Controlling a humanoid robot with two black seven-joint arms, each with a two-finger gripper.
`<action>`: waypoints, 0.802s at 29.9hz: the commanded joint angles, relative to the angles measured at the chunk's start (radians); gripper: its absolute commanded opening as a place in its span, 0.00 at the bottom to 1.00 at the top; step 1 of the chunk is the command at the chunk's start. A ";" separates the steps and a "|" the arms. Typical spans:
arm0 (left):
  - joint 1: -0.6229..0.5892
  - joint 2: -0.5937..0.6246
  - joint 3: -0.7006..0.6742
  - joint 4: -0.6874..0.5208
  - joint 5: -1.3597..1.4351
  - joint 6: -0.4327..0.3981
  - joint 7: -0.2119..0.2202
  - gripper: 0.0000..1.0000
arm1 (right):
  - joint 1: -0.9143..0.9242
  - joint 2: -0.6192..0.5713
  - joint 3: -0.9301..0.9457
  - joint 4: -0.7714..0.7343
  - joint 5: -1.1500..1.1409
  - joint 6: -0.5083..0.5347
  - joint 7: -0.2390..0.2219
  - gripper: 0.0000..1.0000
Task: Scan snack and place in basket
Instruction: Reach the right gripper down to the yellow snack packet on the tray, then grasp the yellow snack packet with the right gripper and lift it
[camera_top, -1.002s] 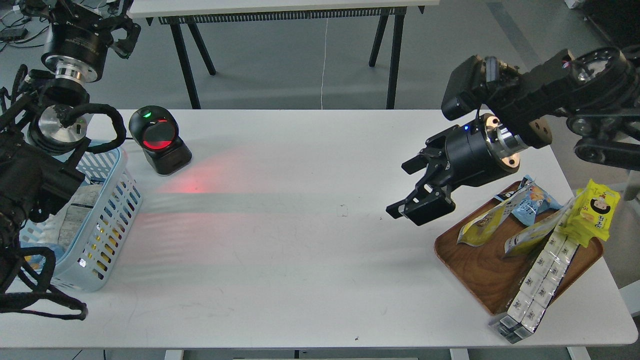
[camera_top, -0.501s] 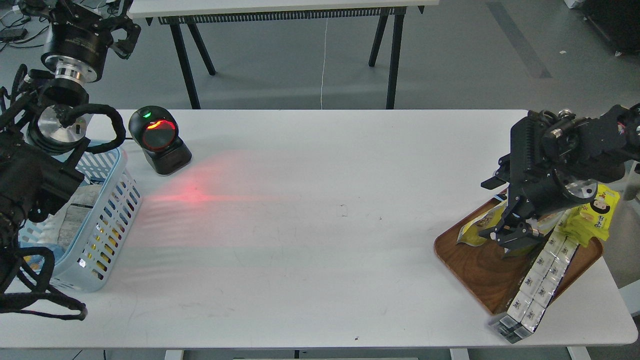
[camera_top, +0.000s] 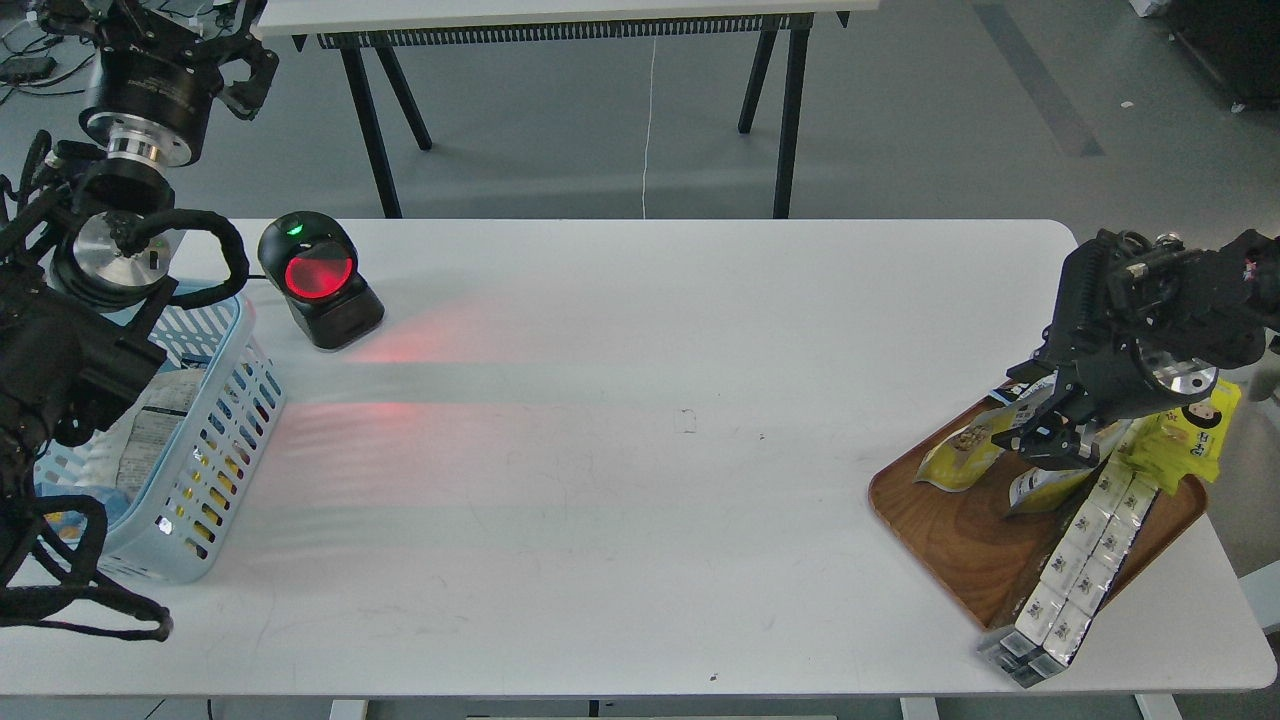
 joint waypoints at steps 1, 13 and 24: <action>-0.002 -0.002 0.000 0.000 0.000 0.000 0.000 1.00 | -0.014 0.006 0.010 -0.001 -0.001 0.000 0.000 0.50; 0.000 0.003 -0.001 0.008 0.000 0.000 -0.006 1.00 | -0.023 0.018 0.032 -0.010 -0.004 0.000 0.000 0.00; -0.002 0.020 -0.003 0.008 -0.001 0.000 -0.006 1.00 | 0.052 -0.005 0.093 0.052 0.004 0.009 0.000 0.00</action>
